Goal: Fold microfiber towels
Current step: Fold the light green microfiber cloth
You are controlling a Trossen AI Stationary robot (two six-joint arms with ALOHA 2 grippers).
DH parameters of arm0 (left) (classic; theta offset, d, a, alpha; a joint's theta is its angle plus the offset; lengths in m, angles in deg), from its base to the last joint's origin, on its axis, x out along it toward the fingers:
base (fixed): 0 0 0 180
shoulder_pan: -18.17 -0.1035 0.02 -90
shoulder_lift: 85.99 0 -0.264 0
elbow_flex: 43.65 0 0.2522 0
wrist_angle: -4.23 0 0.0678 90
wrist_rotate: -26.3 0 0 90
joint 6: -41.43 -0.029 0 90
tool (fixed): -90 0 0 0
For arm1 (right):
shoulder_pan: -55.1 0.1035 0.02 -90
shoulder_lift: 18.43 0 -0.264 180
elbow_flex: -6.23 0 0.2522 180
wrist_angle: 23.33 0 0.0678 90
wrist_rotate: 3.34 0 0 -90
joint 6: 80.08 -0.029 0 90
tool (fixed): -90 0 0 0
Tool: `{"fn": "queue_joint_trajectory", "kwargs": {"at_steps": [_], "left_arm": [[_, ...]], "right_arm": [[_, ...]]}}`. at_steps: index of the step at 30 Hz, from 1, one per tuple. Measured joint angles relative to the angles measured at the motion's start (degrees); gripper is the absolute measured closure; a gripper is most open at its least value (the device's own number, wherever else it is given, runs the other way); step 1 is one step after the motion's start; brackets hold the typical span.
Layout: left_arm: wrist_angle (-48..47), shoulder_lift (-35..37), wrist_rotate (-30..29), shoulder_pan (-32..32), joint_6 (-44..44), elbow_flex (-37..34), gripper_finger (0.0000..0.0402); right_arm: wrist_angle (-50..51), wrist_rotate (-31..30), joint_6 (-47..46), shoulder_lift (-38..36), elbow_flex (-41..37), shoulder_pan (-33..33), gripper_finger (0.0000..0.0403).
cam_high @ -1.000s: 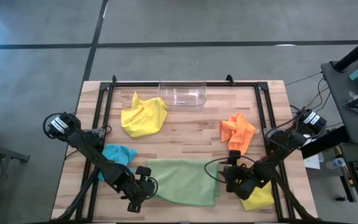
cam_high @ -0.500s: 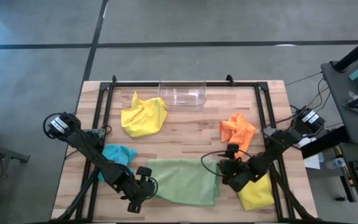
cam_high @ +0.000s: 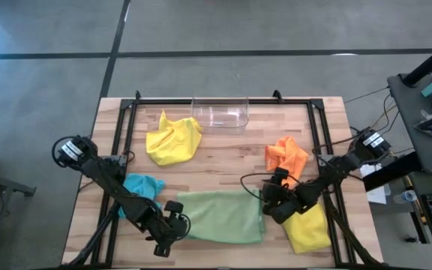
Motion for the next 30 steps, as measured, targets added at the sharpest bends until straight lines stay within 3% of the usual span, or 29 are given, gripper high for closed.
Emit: {"fn": "queue_joint_trajectory", "kwargs": {"at_steps": [24,30], "left_arm": [[1.21,0.00,-0.71,-1.17,-0.78,0.41,0.0401],[1.22,0.00,-1.01,-1.49,-1.57,0.41,0.0368]], "right_arm": [[0.70,3.53,0.37,-1.76,0.40,0.08,0.0218],[0.87,3.58,1.26,-4.42,1.12,0.21,0.0218]]}}
